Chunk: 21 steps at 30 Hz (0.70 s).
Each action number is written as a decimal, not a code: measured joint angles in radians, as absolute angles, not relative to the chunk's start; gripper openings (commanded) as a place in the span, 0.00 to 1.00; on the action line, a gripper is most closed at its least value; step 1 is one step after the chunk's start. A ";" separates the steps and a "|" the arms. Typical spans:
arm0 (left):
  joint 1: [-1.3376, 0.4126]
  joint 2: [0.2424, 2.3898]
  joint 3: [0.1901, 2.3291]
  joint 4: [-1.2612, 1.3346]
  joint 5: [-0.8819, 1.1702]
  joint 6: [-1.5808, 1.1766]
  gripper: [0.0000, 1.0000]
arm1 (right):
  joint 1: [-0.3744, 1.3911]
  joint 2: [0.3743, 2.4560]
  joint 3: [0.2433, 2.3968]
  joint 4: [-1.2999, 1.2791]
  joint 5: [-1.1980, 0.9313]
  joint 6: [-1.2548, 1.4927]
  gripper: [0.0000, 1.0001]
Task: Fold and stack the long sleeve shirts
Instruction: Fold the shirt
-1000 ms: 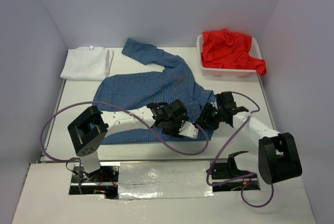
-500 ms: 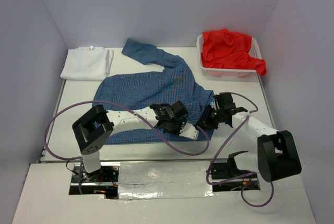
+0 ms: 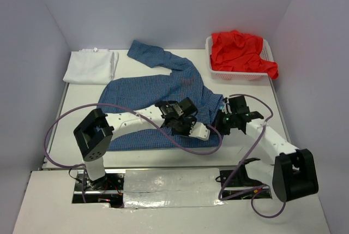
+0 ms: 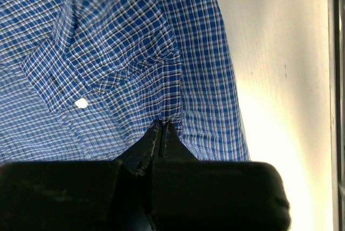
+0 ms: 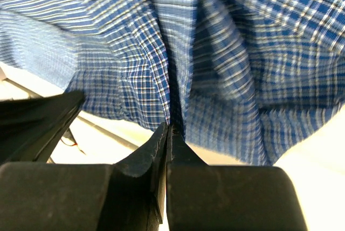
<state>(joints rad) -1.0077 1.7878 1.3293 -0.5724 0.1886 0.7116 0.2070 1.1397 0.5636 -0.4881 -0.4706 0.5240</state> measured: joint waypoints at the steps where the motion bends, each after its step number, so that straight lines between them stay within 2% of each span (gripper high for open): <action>1: -1.003 1.784 1.338 -0.589 0.196 0.722 0.00 | 0.207 1.115 0.574 -0.507 -0.470 0.520 0.00; 7: -0.982 1.768 1.376 -0.680 0.252 0.766 0.00 | 0.207 1.022 0.587 -0.596 -0.477 0.508 0.00; 14: -0.989 1.768 1.391 -0.719 0.329 0.781 0.02 | 0.207 0.952 0.501 -0.627 -0.498 0.522 0.00; 15: -0.994 1.768 1.386 -0.716 0.331 0.781 0.07 | 0.207 0.952 0.488 -0.627 -0.501 0.528 0.01; 16: -1.001 1.768 1.380 -0.712 0.332 0.782 0.17 | 0.207 0.952 0.476 -0.625 -0.501 0.532 0.05; 17: -1.010 1.768 1.372 -0.707 0.331 0.783 0.40 | 0.207 0.953 0.467 -0.625 -0.501 0.535 0.22; 20: -1.034 1.768 1.344 -0.702 0.324 0.784 0.63 | 0.207 0.979 0.463 -0.624 -0.485 0.543 0.41; 21: -1.041 1.768 1.336 -0.701 0.319 0.784 0.73 | 0.207 0.988 0.463 -0.625 -0.475 0.545 0.43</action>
